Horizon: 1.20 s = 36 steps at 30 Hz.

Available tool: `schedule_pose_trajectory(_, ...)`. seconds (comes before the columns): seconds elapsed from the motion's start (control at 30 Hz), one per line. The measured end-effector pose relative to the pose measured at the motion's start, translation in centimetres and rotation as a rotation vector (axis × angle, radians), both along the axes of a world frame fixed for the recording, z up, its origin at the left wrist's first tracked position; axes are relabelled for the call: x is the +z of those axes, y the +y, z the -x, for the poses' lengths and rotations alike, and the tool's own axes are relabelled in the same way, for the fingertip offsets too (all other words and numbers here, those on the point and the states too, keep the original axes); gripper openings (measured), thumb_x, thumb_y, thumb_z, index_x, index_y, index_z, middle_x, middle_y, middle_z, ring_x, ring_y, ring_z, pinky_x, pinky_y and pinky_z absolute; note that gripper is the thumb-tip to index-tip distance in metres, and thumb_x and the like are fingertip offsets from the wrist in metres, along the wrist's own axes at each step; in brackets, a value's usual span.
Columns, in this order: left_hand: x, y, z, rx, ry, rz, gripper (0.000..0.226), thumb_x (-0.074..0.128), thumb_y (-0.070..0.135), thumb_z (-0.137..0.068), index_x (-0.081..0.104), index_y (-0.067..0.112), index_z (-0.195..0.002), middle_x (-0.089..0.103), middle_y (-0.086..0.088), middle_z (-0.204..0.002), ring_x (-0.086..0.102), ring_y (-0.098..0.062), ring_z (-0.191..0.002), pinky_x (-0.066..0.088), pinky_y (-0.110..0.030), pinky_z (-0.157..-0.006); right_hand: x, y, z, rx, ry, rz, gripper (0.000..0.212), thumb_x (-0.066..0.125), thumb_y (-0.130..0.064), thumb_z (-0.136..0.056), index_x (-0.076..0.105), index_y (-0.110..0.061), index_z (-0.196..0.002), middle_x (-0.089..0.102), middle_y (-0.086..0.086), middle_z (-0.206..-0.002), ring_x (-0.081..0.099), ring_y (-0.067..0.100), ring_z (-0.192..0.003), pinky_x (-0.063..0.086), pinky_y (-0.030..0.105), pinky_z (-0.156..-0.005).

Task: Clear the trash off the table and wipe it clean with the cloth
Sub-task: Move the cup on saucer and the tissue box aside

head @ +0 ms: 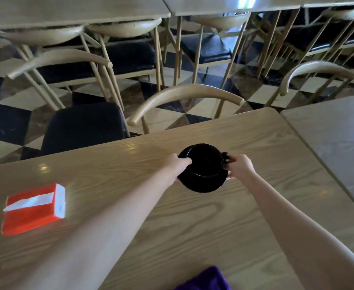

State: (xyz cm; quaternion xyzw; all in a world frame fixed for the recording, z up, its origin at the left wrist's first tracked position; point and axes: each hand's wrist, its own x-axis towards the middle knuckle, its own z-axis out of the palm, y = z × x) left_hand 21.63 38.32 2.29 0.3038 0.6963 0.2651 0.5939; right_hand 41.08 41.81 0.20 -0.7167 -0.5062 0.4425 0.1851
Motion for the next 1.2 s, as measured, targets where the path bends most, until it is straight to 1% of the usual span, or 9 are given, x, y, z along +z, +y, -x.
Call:
schedule_pose_trajectory(0.1,-0.7,1.2,-2.4,0.000,-0.006,0.008,0.022,0.056,0.014,-0.085,0.053,0.013,-0.107,0.057,-0.008,-0.103,0.056,-0.027,-0.094,0.052,-0.042,-0.084,-1.1,0.4,-2.0,-0.030,0.009,-0.029,0.034,0.052,0.011,-0.079,0.071,-0.009,-0.098,0.064,0.009,-0.082,0.062,0.017,-0.051,0.055,0.019,-0.042)
schedule_pose_trajectory(0.23,-1.4,2.2,-4.0,-0.021,0.034,-0.024,0.019,0.059,0.018,-0.083,0.049,0.019,-0.099,0.058,-0.007,-0.106,0.059,-0.028,-0.103,0.054,-0.043,-0.088,-2.4,0.9,-4.0,-0.060,0.050,-0.048,0.029,0.055,0.009,-0.080,0.070,-0.009,-0.098,0.066,0.009,-0.082,0.061,0.013,-0.056,0.056,0.020,-0.045)
schedule_pose_trajectory(0.4,-2.0,2.2,-4.6,-0.035,0.082,-0.054,0.015,0.057,0.021,-0.086,0.050,0.021,-0.100,0.057,0.002,-0.085,0.058,-0.022,-0.094,0.054,-0.040,-0.086,-3.1,1.9,-4.9,-0.035,0.124,0.000,0.026,0.060,0.003,-0.080,0.070,-0.017,-0.093,0.067,0.007,-0.080,0.065,0.026,-0.064,0.060,0.041,-0.068)
schedule_pose_trajectory(0.5,-1.8,2.1,-4.4,-0.092,0.075,-0.037,0.029,0.056,0.021,-0.088,0.053,0.014,-0.116,0.060,-0.005,-0.104,0.058,-0.023,-0.099,0.053,-0.039,-0.086,-2.8,1.7,-4.9,-0.020,0.162,0.068,0.029,0.061,-0.004,-0.085,0.065,-0.013,-0.112,0.065,0.006,-0.084,0.065,0.025,-0.071,0.060,0.044,-0.074)
schedule_pose_trajectory(0.6,-1.5,2.5,-3.9,-0.214,0.168,-0.020,0.055,0.057,0.029,-0.089,0.039,0.008,-0.137,0.050,-0.010,-0.135,0.051,-0.025,-0.120,0.048,-0.039,-0.094,-1.5,1.3,-4.9,0.016,0.201,0.143,0.039,0.057,-0.003,-0.086,0.058,-0.014,-0.123,0.066,0.006,-0.089,0.066,0.022,-0.076,0.061,0.035,-0.071)
schedule_pose_trajectory(0.7,-0.5,2.8,-3.3,-0.311,0.224,-0.048,0.072,0.056,0.033,-0.090,0.019,0.012,-0.148,0.030,-0.007,-0.152,0.042,-0.026,-0.131,0.046,-0.038,-0.098,0.0,1.0,-4.9,0.125,-0.010,0.102,0.039,0.054,-0.010,-0.086,0.057,-0.013,-0.125,0.067,0.011,-0.106,0.064,0.027,-0.093,0.056,0.042,-0.087)
schedule_pose_trajectory(0.83,0.9,2.4,-1.7,-0.429,0.274,-0.086,0.065,0.055,0.030,-0.091,0.025,0.015,-0.147,0.035,-0.008,-0.149,0.043,-0.025,-0.130,0.045,-0.036,-0.095,3.2,0.8,-3.8,0.105,-0.161,0.016,0.049,0.050,-0.022,-0.091,0.042,-0.011,-0.138,0.051,0.012,-0.137,0.050,0.027,-0.123,0.040,0.037,-0.102)
schedule_pose_trajectory(1.03,3.6,0.5,2.3,-0.632,0.362,-0.143,0.053,0.051,0.028,-0.092,0.038,0.017,-0.142,0.042,-0.004,-0.146,0.045,-0.023,-0.129,0.044,-0.036,-0.099,7.9,-0.4,1.2,0.290,-0.294,-0.030,0.056,0.051,-0.033,-0.092,0.034,-0.015,-0.142,0.042,0.012,-0.145,0.042,0.028,-0.132,0.035,0.036,-0.107)
schedule_pose_trajectory(1.2,6.1,-1.9,8.5,-0.769,0.481,-0.200,0.053,0.051,0.028,-0.091,0.038,0.017,-0.141,0.044,-0.009,-0.144,0.044,-0.024,-0.130,0.034,-0.036,-0.108,10.7,-2.1,8.5,0.465,-0.347,-0.054,0.062,0.054,-0.034,-0.092,0.029,-0.015,-0.145,0.036,0.011,-0.149,0.038,0.028,-0.134,0.034,0.037,-0.107)
